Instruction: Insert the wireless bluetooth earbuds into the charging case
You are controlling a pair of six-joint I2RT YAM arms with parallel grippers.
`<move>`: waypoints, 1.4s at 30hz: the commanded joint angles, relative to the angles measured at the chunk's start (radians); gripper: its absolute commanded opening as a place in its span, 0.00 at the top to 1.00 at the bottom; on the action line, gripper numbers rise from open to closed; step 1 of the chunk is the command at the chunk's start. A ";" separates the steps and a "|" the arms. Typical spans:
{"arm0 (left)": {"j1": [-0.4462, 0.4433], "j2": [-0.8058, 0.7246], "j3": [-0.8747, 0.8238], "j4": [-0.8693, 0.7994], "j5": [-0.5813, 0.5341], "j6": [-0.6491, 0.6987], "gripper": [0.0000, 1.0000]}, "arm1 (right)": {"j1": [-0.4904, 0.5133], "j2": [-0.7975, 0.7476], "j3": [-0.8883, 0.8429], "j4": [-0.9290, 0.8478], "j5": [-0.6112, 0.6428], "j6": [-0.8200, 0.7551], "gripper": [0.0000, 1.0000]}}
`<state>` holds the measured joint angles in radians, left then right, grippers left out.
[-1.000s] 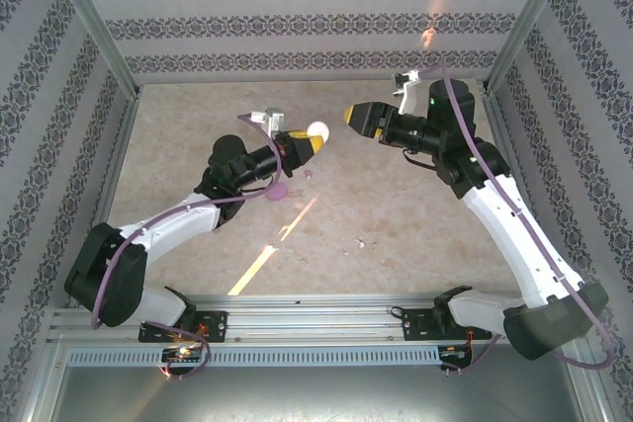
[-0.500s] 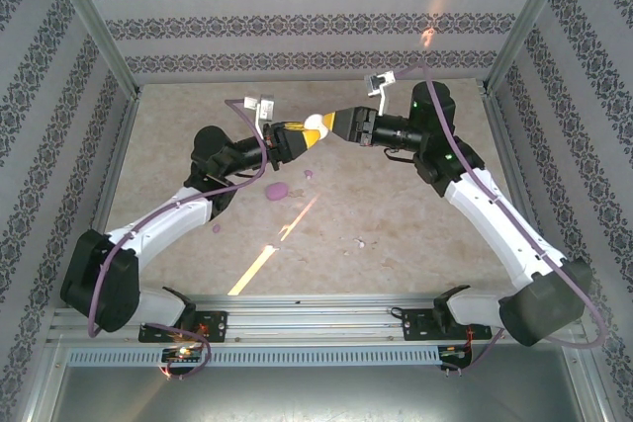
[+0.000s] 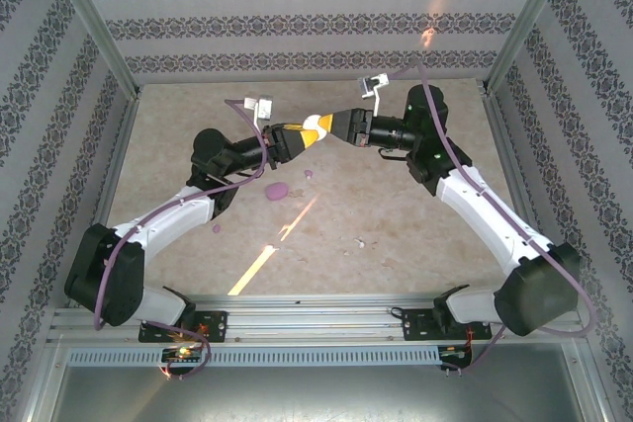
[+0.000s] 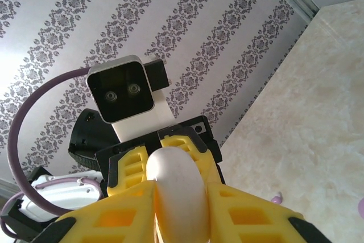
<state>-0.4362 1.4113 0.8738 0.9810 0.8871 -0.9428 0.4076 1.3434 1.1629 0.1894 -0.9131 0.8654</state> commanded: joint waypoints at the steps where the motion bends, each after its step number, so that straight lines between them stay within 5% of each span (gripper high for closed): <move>1: -0.006 0.007 0.003 0.061 0.039 -0.016 1.00 | 0.014 0.023 0.009 0.037 -0.068 0.009 0.72; 14: -0.006 0.007 0.015 0.030 0.054 -0.028 0.99 | 0.017 0.024 0.013 0.002 -0.072 -0.034 0.64; 19: -0.005 0.006 0.017 0.025 0.059 -0.027 0.98 | 0.016 0.031 0.027 -0.025 -0.084 -0.050 0.77; 23: 0.001 -0.010 0.004 0.012 0.071 -0.010 0.91 | 0.015 0.026 0.029 -0.038 -0.078 -0.071 0.83; 26: 0.025 -0.055 -0.022 -0.039 0.072 0.023 0.70 | 0.007 0.011 0.043 -0.093 -0.064 -0.125 0.86; 31: 0.144 -0.175 -0.079 -0.178 0.105 0.072 0.50 | 0.009 -0.014 0.151 -0.402 0.006 -0.393 0.88; 38: 0.200 -0.312 -0.001 -0.644 0.185 0.378 0.39 | 0.036 -0.018 0.225 -0.548 0.032 -0.603 0.89; 42: 0.191 -0.357 -0.005 -0.673 0.205 0.465 0.38 | 0.069 0.000 0.242 -0.550 0.026 -0.648 0.89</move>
<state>-0.2401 1.0840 0.8497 0.4210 1.0439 -0.6201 0.4557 1.3380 1.3739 -0.3225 -0.8886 0.3153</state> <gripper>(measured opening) 0.619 0.210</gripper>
